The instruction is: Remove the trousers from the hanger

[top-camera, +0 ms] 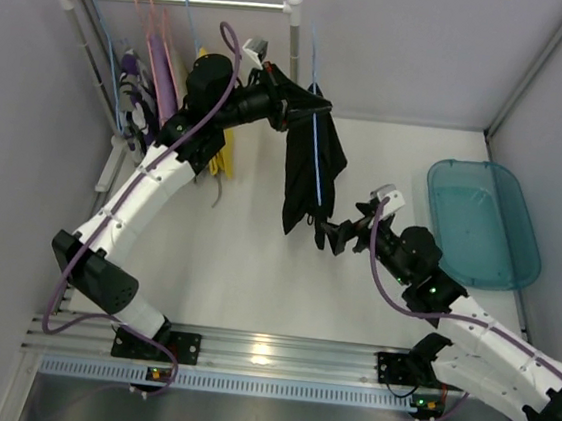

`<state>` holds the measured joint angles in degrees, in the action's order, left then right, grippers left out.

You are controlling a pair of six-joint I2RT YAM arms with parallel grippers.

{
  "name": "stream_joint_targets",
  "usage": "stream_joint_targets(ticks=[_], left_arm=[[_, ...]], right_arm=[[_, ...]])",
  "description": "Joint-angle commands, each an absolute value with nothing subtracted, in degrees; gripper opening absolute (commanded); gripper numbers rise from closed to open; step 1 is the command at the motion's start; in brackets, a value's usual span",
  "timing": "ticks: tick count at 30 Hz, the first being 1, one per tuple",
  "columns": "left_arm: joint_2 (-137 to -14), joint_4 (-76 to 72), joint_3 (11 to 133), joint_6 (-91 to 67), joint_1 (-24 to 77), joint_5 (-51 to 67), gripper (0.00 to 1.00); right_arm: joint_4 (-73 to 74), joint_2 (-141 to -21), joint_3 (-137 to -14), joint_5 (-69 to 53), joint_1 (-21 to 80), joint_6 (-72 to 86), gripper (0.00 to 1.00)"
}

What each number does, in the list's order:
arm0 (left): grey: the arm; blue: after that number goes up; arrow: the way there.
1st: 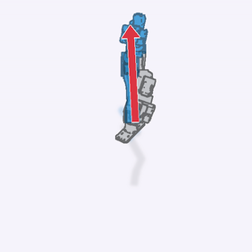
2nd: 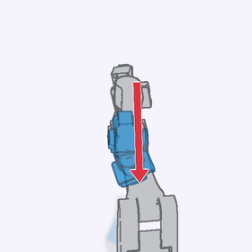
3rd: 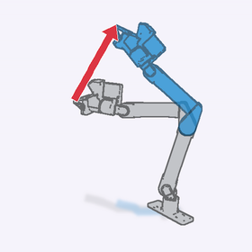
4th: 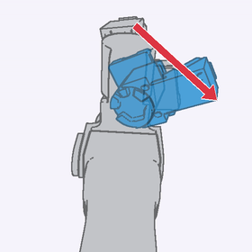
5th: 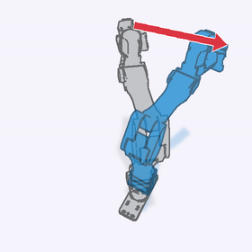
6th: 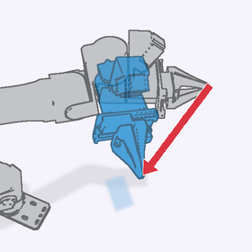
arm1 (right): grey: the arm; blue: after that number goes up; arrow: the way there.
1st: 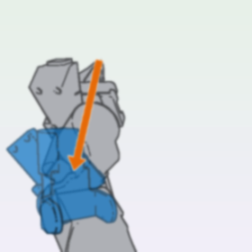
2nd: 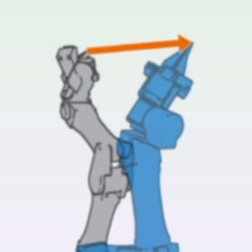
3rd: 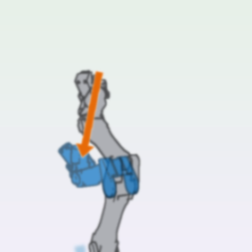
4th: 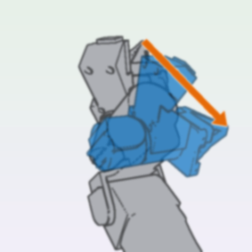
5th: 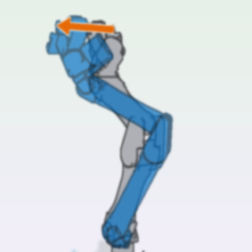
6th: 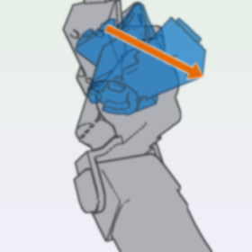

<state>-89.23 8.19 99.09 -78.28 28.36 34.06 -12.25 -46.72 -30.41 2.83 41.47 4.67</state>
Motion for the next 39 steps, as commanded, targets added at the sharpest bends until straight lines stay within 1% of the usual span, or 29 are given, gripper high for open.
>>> stream_joint_targets(ticks=[1, 8, 16, 23, 28, 29, 31, 32, 33, 34, 37, 38, 39], left_arm=[[-85.4, 2.5, 103.4, -79.8, 29.2, 34.4, 0.00], [-85.1, 2.0, 104.4, -80.9, 29.4, 34.6, 0.00], [-84.0, 1.6, 106.3, -82.8, 30.6, 35.3, 0.00], [-83.1, 0.6, 104.1, -84.1, 30.8, 36.9, 0.00], [-82.9, 0.6, 104.1, -83.9, 30.8, 37.0, 0.00], [-83.0, 0.5, 104.2, -83.8, 30.8, 37.1, 0.00], [-83.0, 0.6, 104.0, -83.6, 30.7, 37.3, 0.00], [-83.0, 0.6, 103.6, -83.6, 30.8, 37.4, 0.00], [-83.0, 0.6, 103.2, -83.5, 30.8, 37.6, 0.00], [-82.9, 0.5, 101.6, -83.5, 30.7, 37.8, 0.00], [-82.4, -1.2, 98.6, -83.4, 30.8, 38.5, 0.00], [-82.3, -1.4, 96.4, -83.4, 30.7, 38.6, 0.00], [-82.0, -1.6, 95.2, -83.3, 30.7, 38.7, 0.00]], right_arm=[[-28.8, -50.1, -30.4, 0.3, 41.4, 0.8, 0.99], [-35.7, -58.4, -33.6, -1.5, 41.4, -1.8, 0.99], [-39.5, -67.8, -38.8, 7.4, 41.4, -4.8, 1.00], [-41.0, -70.2, -41.6, 6.6, 41.1, -8.0, 0.98], [-40.7, -67.4, -38.9, 3.6, 40.6, -9.8, 0.95], [-40.3, -66.9, -38.5, 3.3, 40.6, -10.2, 0.91], [-40.3, -65.7, -37.7, 3.2, 40.3, -10.3, 0.87], [-40.1, -65.5, -38.1, 3.3, 40.1, -9.3, 0.76], [-39.9, -65.4, -39.1, 3.3, 40.0, -8.9, 0.69], [-39.8, -65.6, -40.0, 3.3, 40.0, -8.5, 0.58], [-38.7, -67.2, -45.2, 3.0, 40.0, -6.9, 0.44], [-37.5, -67.7, -47.0, 2.5, 40.0, -6.2, 0.32], [-35.0, -68.2, -50.4, 2.0, 40.0, -5.7, 0.27]])
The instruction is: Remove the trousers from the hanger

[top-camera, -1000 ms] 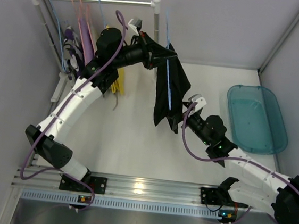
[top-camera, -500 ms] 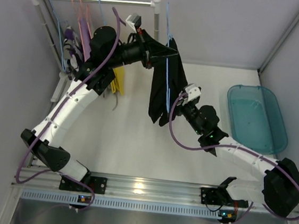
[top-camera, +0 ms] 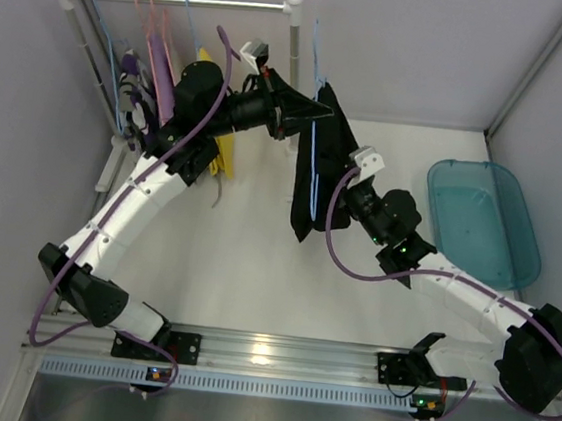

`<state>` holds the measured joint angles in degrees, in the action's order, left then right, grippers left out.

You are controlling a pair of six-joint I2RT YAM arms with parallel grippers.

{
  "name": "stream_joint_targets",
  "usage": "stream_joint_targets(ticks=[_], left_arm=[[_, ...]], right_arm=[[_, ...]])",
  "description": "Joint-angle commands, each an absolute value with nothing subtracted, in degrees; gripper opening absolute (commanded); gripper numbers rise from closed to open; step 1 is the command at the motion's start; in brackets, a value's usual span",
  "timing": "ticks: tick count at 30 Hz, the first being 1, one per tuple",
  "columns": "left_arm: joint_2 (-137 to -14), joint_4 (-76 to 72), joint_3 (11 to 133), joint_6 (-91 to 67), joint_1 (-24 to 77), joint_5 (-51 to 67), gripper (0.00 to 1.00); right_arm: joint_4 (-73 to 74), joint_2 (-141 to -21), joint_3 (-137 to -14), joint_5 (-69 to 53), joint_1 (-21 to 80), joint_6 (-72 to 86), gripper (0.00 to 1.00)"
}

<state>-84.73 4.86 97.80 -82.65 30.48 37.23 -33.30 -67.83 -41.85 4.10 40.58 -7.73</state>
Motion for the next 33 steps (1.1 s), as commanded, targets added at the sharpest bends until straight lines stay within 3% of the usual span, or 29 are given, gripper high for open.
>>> stream_joint_targets(ticks=[1, 2, 5, 18, 33], left_arm=[[-81.5, -2.0, 94.1, -83.2, 30.7, 38.8, 0.00], [-81.3, -2.5, 92.3, -83.0, 30.7, 38.9, 0.00], [-80.7, -3.1, 90.3, -81.3, 30.6, 38.9, 0.00], [-80.8, 4.8, 81.7, -67.1, 28.2, 36.0, 0.00], [-80.5, 6.7, 74.2, -60.8, 28.5, 35.1, 0.00]], right_arm=[[-33.8, -69.0, -52.1, 1.1, 39.9, -5.0, 0.21], [-32.8, -69.1, -53.3, 0.6, 39.8, -4.1, 0.12], [-29.1, -68.6, -57.2, 0.5, 39.9, -2.2, 0.00], [-15.0, -56.8, -68.0, 8.0, 39.6, 2.7, 0.00], [-16.9, -56.9, -79.9, 18.8, 32.9, -2.8, 0.00]])
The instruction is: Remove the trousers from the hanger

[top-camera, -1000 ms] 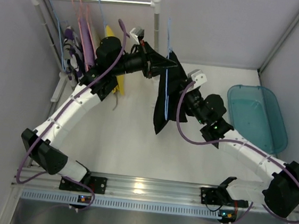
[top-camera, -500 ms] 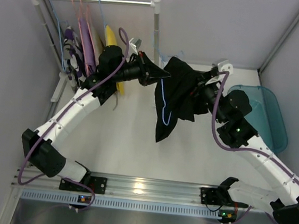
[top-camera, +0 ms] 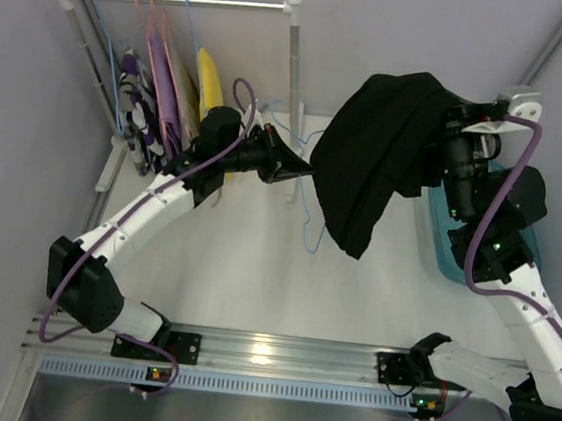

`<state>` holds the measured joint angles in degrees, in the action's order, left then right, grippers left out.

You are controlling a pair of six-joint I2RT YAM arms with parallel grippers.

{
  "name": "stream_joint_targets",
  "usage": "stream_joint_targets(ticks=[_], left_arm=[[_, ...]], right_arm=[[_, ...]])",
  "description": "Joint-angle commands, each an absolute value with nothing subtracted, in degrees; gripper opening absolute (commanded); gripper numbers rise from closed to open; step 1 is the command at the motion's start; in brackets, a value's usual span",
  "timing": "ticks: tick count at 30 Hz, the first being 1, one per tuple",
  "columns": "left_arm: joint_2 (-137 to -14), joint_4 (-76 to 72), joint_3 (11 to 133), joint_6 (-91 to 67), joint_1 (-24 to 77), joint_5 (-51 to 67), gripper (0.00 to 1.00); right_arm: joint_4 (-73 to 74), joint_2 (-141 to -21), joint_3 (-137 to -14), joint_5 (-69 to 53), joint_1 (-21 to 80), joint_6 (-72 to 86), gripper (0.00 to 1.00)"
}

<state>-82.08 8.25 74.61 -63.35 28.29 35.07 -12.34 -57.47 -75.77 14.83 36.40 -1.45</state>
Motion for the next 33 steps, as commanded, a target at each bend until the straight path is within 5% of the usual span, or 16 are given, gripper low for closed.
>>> stream_joint_targets(ticks=[1, 14, 21, 33], left_arm=[[-80.5, 6.8, 73.9, -60.6, 28.5, 35.1, 0.00], [-77.5, 12.4, 71.0, -47.7, 29.6, 32.7, 0.00], [-75.9, 12.9, 71.7, -45.9, 30.6, 32.1, 0.00], [-74.9, 13.9, 73.0, -43.9, 31.0, 29.4, 0.00]], right_arm=[[-16.3, -57.0, -80.4, 19.1, 31.7, -1.7, 0.00], [-12.3, -54.1, -78.9, 18.9, 5.3, -3.1, 0.00], [-10.9, -55.4, -70.6, 9.3, -17.3, -4.2, 0.00], [-23.4, -65.3, -54.1, 0.9, -22.7, -14.6, 0.00]])
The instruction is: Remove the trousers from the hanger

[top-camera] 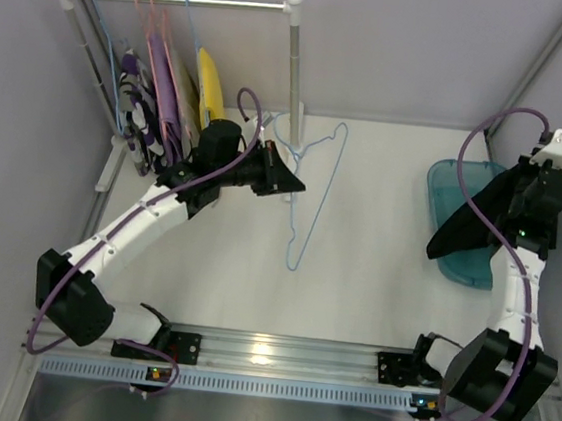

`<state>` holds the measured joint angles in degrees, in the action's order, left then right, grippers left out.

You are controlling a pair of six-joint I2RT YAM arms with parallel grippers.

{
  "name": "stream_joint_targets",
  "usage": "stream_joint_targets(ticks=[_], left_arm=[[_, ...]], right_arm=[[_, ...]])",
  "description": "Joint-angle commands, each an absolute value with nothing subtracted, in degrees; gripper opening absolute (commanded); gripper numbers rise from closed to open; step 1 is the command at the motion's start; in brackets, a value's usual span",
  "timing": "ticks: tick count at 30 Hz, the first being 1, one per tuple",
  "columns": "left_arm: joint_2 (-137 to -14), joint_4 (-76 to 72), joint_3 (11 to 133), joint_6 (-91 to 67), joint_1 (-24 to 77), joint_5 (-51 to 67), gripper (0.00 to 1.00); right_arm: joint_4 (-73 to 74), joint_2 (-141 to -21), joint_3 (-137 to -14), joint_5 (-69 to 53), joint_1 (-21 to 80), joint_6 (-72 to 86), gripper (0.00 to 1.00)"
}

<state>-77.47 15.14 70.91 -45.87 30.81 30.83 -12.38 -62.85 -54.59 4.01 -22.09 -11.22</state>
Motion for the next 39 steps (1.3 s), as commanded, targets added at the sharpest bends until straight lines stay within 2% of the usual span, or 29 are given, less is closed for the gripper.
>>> stream_joint_targets(ticks=[1, 9, 15, 18, 19, 20, 22, 24, 27, 28, 30, 31, 32, 39], left_arm=[[-74.7, 14.2, 73.2, -43.5, 31.0, 29.2, 0.00], [-72.9, 17.0, 73.7, -37.0, 31.0, 27.0, 0.00], [-69.3, 22.6, 73.4, -29.3, 30.9, 16.3, 0.00], [-67.4, 25.0, 72.8, -26.1, 30.9, 14.4, 0.00], [-67.0, 25.6, 72.5, -24.4, 31.0, 14.4, 0.00], [-65.9, 26.2, 72.2, -23.6, 31.0, 14.0, 0.00], [-64.8, 27.6, 71.5, -21.0, 31.0, 12.5, 0.00], [-62.9, 28.3, 70.9, -19.7, 31.0, 10.5, 0.00], [-60.6, 29.7, 71.0, -17.5, 31.0, 8.7, 0.00], [-59.9, 30.2, 71.3, -16.4, 31.0, 8.0, 0.00], [-59.3, 31.6, 72.8, -15.6, 30.9, 6.5, 0.00], [-59.3, 32.9, 73.5, -14.6, 30.9, 5.5, 0.00], [-59.2, 33.5, 74.1, -14.0, 30.9, 4.8, 0.00], [-62.3, 41.0, 78.8, -9.7, 30.8, 1.0, 0.00]], right_arm=[[-23.8, -66.8, -53.4, 0.9, -22.7, -14.5, 0.00], [-16.5, -77.6, -56.2, -8.9, -21.5, -7.3, 0.00], [-4.3, -80.2, -58.4, -2.2, -21.3, -4.2, 0.00], [-0.7, -79.9, -57.7, -1.5, -21.7, -4.3, 0.18], [-0.1, -79.9, -57.7, -2.4, -21.6, -4.2, 0.31], [3.1, -79.8, -57.9, -3.1, -21.6, -4.0, 0.36], [5.3, -80.2, -58.8, -3.7, -21.6, -2.9, 0.41], [8.2, -82.3, -59.8, -1.4, -21.8, -2.1, 0.35], [11.1, -85.1, -62.6, 1.1, -22.8, -1.2, 0.46], [11.9, -85.4, -63.8, 1.0, -23.0, -0.9, 0.57], [13.1, -85.0, -64.4, 0.3, -23.4, -0.4, 0.73], [14.2, -84.6, -64.9, -1.7, -23.4, -0.6, 0.89], [15.0, -84.1, -65.3, -2.7, -23.4, -0.7, 0.99], [23.1, -79.7, -66.9, -5.4, -23.6, -3.7, 0.99]])
